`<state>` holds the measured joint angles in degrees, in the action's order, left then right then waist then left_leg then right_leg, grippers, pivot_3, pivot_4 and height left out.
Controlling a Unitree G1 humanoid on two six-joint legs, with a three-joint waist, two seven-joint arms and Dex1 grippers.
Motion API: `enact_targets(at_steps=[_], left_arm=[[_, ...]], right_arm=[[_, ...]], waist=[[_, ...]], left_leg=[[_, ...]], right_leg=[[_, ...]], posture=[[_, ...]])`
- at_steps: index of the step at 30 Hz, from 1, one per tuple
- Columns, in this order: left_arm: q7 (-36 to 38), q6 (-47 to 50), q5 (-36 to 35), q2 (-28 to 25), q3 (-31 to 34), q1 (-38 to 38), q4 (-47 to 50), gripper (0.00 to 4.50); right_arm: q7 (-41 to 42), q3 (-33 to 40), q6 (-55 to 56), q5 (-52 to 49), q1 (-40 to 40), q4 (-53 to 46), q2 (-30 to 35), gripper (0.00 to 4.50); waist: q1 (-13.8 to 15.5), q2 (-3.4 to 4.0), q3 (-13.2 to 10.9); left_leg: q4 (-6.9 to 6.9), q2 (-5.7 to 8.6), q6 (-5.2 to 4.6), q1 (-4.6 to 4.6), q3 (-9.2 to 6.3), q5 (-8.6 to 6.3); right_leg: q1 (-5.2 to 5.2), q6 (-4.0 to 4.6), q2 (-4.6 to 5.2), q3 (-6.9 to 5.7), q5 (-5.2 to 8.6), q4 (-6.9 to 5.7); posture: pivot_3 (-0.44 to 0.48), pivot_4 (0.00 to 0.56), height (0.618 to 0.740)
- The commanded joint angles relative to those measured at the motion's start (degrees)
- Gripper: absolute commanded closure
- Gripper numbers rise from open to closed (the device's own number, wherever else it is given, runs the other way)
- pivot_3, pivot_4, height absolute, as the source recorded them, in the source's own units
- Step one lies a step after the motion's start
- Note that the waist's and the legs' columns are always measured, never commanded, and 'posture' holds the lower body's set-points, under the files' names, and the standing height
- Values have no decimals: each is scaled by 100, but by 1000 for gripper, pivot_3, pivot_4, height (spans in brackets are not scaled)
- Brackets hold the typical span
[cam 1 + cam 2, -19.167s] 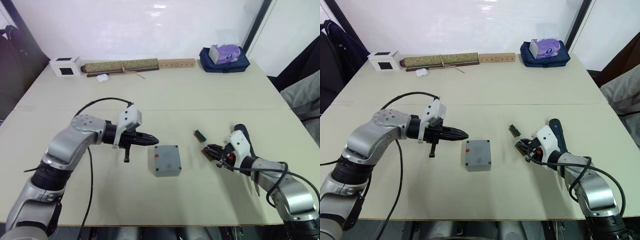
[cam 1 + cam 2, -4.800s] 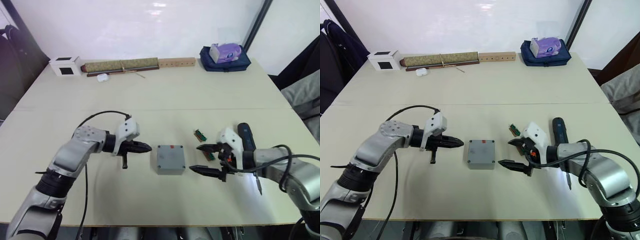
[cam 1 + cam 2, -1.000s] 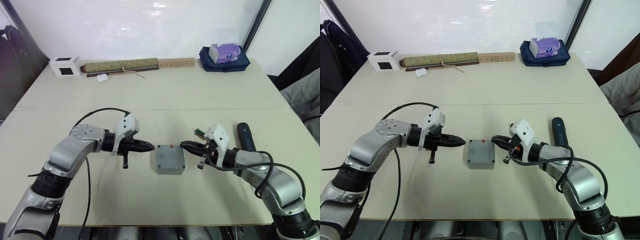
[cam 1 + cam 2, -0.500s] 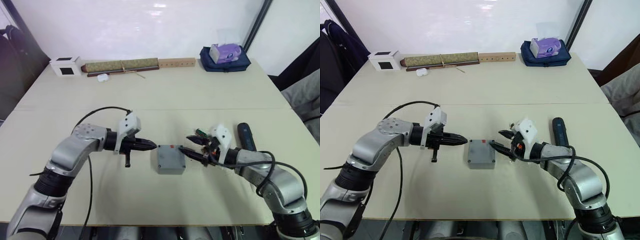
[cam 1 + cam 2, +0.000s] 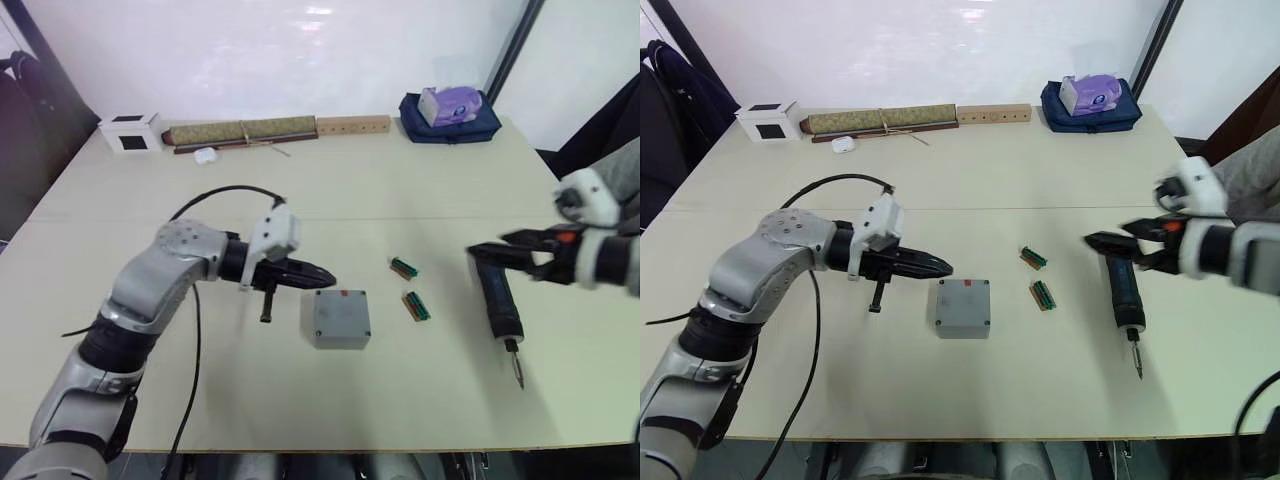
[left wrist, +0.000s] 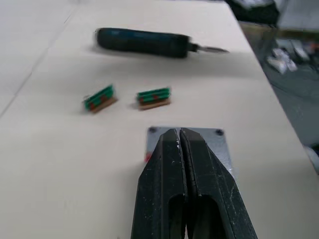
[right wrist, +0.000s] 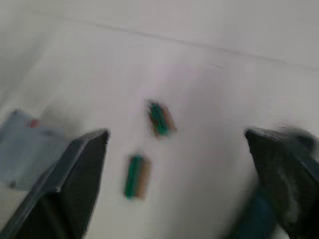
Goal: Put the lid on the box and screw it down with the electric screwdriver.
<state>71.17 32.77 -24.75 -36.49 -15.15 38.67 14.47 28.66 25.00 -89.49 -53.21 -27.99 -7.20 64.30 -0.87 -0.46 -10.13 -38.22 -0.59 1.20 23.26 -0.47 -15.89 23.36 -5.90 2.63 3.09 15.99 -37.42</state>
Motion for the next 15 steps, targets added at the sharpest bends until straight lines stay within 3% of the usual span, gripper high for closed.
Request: enact_targets(at_steps=[1,8,15], left_arm=[[189,-222,35,-64,-51,39,151,4500],[109,-223,52,-35,-78,-32,216,4500],[-228,-45,146,-224,-49,-400,609,4500]], right_arm=[[379,-937,-301,-17,172,343,737,57],[858,-1810,-295,247,87,488,831,57],[1296,-2655,237,729,-204,970,480,57]], waist=[[-7,4,0],[-10,6,-1],[4,3,-2]], left_leg=[[1,-1,0,1,1,0],[1,-7,0,3,5,0],[-1,-7,0,7,4,0]], right_leg=[[4,1,-2,2,0,0],[12,1,-10,7,1,-5],[11,0,-3,7,1,-1]], posture=[[0,150,740],[0,150,740],[0,150,740]])
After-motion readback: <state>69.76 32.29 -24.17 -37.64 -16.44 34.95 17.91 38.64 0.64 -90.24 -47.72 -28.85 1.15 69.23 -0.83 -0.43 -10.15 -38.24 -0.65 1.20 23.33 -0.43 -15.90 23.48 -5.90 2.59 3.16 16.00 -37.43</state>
